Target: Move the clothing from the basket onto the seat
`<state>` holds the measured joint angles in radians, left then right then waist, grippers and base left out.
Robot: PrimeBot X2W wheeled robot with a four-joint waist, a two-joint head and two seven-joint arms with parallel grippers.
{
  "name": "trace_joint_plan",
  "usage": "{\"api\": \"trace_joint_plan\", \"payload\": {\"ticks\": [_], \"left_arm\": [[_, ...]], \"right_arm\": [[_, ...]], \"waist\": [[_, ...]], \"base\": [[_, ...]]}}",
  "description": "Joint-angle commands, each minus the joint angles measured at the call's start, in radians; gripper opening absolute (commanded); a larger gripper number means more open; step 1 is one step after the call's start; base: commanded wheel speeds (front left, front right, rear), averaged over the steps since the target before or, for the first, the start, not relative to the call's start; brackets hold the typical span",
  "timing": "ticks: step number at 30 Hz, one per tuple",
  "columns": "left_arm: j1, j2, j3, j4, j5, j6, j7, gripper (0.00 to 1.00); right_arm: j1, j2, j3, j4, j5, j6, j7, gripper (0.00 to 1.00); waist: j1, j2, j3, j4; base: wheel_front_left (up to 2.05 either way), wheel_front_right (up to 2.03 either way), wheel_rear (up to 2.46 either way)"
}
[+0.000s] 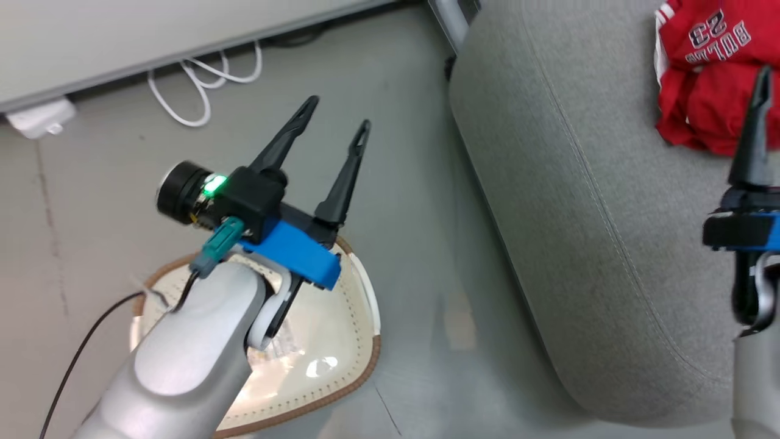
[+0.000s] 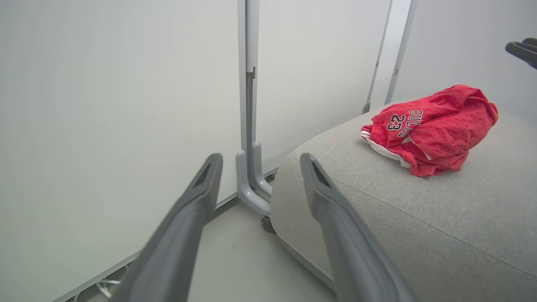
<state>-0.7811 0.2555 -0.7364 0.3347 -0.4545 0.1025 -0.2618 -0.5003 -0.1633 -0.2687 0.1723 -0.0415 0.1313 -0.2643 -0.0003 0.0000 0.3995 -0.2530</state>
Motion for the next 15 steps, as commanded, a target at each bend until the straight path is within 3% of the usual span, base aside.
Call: {"api": "trace_joint_plan", "payload": {"ticks": [1,9,15], "left_arm": [[0.03,0.005,0.022,-0.009,0.005,0.004,-0.004,1.0],[0.208,-0.003,0.242,-0.067,0.04,0.016,-0.004,1.0],[0.341,-0.035,0.367,-0.088,0.081,-0.015,-0.004,1.0]], "right_arm": [[0.023,0.006,0.019,-0.01,0.008,-0.001,0.0,1.0],[0.082,0.019,0.174,-0.033,0.035,-0.001,0.0,1.0],[0.149,0.04,0.232,-0.026,0.055,-0.001,0.0,1.0]], "waist": [[0.0003,0.0,-0.07,0.061],[0.0003,0.0,-0.168,0.147],[0.0003,0.0,-0.232,0.195]], "base": [[0.0,0.0,0.0],[0.0,0.0,0.0],[0.0,0.0,0.0]]}}
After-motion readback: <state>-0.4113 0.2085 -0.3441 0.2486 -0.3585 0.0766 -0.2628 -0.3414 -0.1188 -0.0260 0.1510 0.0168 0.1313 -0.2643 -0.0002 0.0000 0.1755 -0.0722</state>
